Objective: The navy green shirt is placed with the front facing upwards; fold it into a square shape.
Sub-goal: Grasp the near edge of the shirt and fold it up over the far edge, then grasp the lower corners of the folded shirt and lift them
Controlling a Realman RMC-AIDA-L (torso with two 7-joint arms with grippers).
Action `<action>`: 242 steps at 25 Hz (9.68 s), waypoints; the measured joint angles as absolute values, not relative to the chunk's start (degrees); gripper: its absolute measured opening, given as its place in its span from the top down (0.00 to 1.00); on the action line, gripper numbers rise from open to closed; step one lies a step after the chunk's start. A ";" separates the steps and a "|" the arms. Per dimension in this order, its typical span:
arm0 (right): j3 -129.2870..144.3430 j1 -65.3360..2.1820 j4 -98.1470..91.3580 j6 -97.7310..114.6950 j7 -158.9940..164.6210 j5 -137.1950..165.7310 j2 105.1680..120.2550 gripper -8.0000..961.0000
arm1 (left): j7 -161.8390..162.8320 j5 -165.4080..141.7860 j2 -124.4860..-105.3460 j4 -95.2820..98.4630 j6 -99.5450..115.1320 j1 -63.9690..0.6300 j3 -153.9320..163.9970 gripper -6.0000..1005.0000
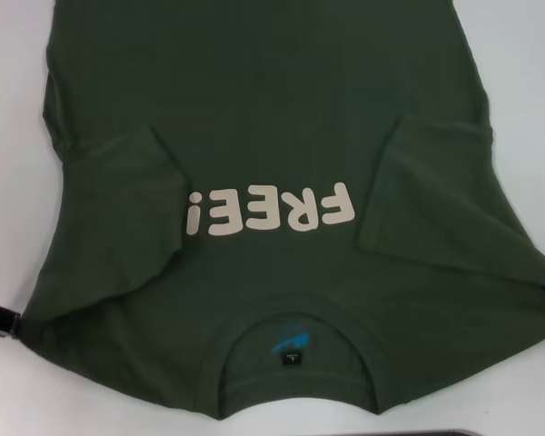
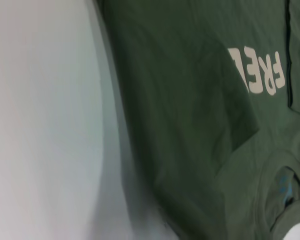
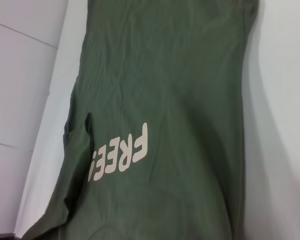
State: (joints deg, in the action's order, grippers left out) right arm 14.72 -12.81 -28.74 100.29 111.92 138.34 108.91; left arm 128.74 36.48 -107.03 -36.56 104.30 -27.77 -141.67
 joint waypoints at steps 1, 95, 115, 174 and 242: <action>14.64 -12.59 -28.74 100.29 111.87 138.34 108.90 0.98 | 128.78 36.25 -106.99 -36.57 104.67 -27.67 -141.67 0.96; 19.41 -45.11 -29.67 68.10 116.14 134.98 110.48 0.88 | 130.35 55.32 -112.13 -33.98 68.41 -47.92 -147.24 0.96; 26.73 -46.67 -29.44 59.09 115.63 130.95 112.67 0.86 | 128.12 57.98 -114.43 -31.96 58.41 -47.47 -146.61 0.96; 29.47 -39.69 -33.62 59.46 115.21 125.13 114.06 0.30 | 122.70 59.86 -120.40 -33.60 54.16 -43.09 -146.52 0.11; 32.73 -32.68 -31.82 68.33 122.34 130.89 112.74 0.38 | 113.20 60.74 -121.62 -37.86 63.54 -37.88 -146.52 0.12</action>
